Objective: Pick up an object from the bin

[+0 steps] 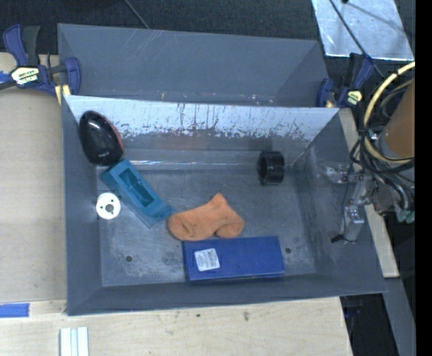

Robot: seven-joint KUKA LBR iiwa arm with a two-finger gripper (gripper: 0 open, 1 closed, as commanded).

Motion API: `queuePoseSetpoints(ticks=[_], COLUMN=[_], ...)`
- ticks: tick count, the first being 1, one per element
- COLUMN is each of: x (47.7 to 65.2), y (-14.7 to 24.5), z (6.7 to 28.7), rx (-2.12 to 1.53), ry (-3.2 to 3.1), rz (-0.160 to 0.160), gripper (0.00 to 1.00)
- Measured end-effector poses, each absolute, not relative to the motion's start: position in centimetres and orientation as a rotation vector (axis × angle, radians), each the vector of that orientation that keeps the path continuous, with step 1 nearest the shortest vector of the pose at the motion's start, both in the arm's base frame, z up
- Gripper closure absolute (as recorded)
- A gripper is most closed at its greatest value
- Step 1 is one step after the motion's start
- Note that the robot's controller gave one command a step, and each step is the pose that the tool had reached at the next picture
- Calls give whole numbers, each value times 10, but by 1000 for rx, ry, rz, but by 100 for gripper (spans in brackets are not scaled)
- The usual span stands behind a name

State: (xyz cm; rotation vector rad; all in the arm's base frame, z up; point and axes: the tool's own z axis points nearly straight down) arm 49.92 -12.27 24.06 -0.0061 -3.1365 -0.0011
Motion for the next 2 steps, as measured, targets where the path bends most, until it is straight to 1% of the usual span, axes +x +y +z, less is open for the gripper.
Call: queuePoseSetpoints(ticks=[1,2], x=[501,522], y=[-122,-103], z=[245,197], rx=[-1,-78], ry=[-3145,-3152], rz=[2,4], gripper=[0,0])
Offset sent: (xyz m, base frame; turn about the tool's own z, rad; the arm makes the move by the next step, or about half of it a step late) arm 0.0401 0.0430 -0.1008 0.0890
